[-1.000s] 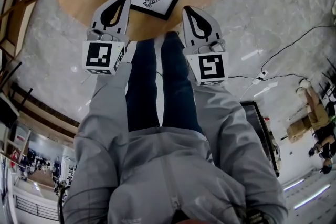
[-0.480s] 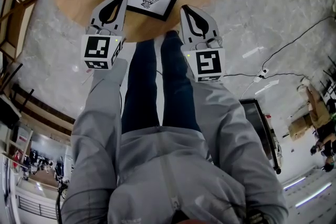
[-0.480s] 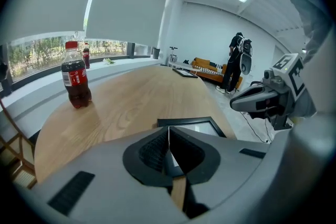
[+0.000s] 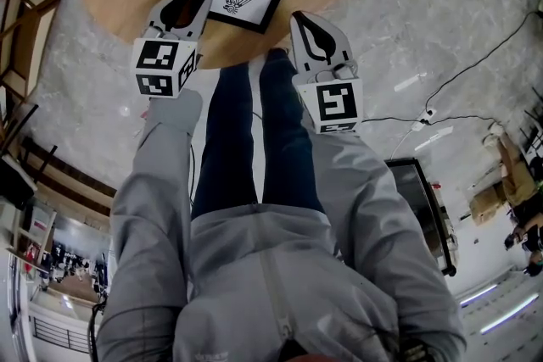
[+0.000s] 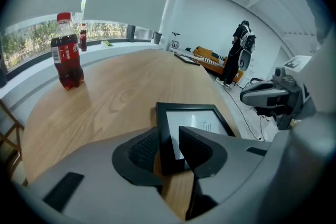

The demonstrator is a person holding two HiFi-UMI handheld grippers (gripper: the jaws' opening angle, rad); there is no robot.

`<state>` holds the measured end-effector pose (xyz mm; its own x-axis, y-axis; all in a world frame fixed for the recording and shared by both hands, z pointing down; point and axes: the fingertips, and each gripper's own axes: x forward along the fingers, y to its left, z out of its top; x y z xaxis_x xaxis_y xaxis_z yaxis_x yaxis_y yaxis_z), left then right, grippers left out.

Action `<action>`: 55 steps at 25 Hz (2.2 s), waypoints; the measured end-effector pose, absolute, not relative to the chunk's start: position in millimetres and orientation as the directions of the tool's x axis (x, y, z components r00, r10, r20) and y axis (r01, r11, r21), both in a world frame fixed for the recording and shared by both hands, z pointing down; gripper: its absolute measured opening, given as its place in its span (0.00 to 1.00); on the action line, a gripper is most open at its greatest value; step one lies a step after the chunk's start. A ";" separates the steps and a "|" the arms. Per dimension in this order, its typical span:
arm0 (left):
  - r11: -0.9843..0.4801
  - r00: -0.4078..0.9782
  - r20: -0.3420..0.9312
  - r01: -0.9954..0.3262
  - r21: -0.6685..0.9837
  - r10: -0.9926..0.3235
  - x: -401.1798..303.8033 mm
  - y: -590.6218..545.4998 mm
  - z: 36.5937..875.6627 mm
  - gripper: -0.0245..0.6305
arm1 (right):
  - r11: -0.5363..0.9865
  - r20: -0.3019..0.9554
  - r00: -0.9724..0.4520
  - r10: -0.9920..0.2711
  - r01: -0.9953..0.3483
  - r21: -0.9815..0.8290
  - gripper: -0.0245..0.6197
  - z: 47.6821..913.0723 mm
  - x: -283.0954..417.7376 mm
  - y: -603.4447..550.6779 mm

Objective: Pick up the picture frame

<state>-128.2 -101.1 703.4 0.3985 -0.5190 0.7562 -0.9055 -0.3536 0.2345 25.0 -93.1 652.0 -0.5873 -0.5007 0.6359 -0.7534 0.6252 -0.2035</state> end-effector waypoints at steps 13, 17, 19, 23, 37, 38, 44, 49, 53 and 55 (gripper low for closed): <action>-0.366 0.368 0.790 -0.909 0.197 -0.489 -99.8 -96.7 710.6 0.23 | 0.568 0.671 -0.567 -0.479 -0.782 -0.256 0.09 674.4 60.4 -68.4; -0.386 0.375 0.790 -0.902 0.192 -0.485 -83.0 -94.4 711.3 0.23 | 0.532 0.669 -0.589 -0.454 -0.781 -0.327 0.09 683.6 71.3 -61.6; -0.396 0.382 0.793 -0.897 0.195 -0.474 -73.7 -91.8 711.9 0.23 | 0.501 0.671 -0.598 -0.439 -0.783 -0.369 0.09 689.2 77.8 -58.2; -0.411 0.394 0.796 -0.889 0.204 -0.459 -68.4 -91.2 717.0 0.23 | 0.429 0.645 -0.629 -0.435 -0.774 -0.465 0.09 699.6 78.1 -57.5; -0.458 0.423 0.793 -0.864 0.208 -0.438 -15.4 -90.3 712.6 0.23 | 0.122 0.477 -0.771 -0.423 -0.570 -0.813 0.39 724.5 96.7 -50.7; -0.460 0.427 0.792 -0.862 0.212 -0.435 -17.1 -91.1 712.8 0.23 | 0.103 0.467 -0.776 -0.423 -0.554 -0.826 0.39 727.3 91.5 -52.4; -0.493 0.461 0.786 -0.838 0.233 -0.413 2.5 -91.6 713.6 0.23 | 0.019 0.417 -0.794 -0.442 -0.473 -0.881 0.39 737.7 90.5 -61.8; -0.513 0.482 0.780 -0.823 0.246 -0.399 5.7 -92.6 716.1 0.23 | -0.035 0.388 -0.807 -0.445 -0.417 -0.908 0.39 741.8 83.9 -69.7; -0.507 0.487 0.778 -0.823 0.256 -0.397 4.4 -92.1 715.8 0.23 | -0.043 0.374 -0.813 -0.446 -0.399 -0.916 0.39 741.2 83.2 -67.9; -0.517 0.497 0.779 -0.814 0.264 -0.384 4.3 -92.2 716.3 0.23 | -0.051 0.366 -0.815 -0.450 -0.386 -0.921 0.39 741.2 80.2 -67.4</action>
